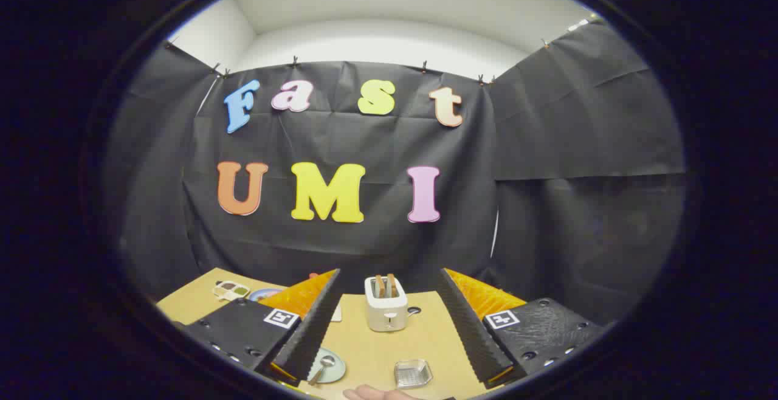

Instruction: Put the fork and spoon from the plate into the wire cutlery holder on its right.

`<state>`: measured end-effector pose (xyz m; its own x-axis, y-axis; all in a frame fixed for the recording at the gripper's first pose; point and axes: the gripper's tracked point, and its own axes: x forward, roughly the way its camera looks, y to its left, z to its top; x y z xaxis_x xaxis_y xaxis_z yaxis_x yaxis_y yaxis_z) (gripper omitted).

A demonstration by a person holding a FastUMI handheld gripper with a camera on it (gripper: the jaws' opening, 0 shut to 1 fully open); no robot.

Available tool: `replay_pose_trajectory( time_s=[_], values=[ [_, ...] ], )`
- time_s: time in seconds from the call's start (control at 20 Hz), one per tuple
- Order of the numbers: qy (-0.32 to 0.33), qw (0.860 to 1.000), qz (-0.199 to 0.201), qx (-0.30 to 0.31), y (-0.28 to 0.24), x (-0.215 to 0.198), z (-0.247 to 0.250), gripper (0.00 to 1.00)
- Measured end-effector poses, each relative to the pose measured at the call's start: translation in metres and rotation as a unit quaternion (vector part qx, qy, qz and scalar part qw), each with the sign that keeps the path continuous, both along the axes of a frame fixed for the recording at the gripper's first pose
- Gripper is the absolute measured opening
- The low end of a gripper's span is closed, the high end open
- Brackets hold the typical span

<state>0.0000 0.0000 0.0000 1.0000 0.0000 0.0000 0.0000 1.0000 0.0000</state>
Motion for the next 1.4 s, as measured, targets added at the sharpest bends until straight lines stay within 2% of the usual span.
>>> replay_pose_trajectory(
  time_s=[0.15,0.6,0.8,1.1,1.4],
  values=[
    [0.002,1.0,-0.023,-0.005,-0.005,-0.009,0.0,0.95],
    [0.029,0.999,-0.019,-0.008,-0.014,-0.025,-0.021,0.95],
    [0.043,0.999,-0.005,-0.014,-0.009,-0.016,-0.038,0.95],
    [0.124,0.991,0.042,-0.041,0.026,0.01,-0.115,0.95],
    [0.24,0.965,0.089,-0.053,0.08,0.024,-0.22,0.95]
  ],
)
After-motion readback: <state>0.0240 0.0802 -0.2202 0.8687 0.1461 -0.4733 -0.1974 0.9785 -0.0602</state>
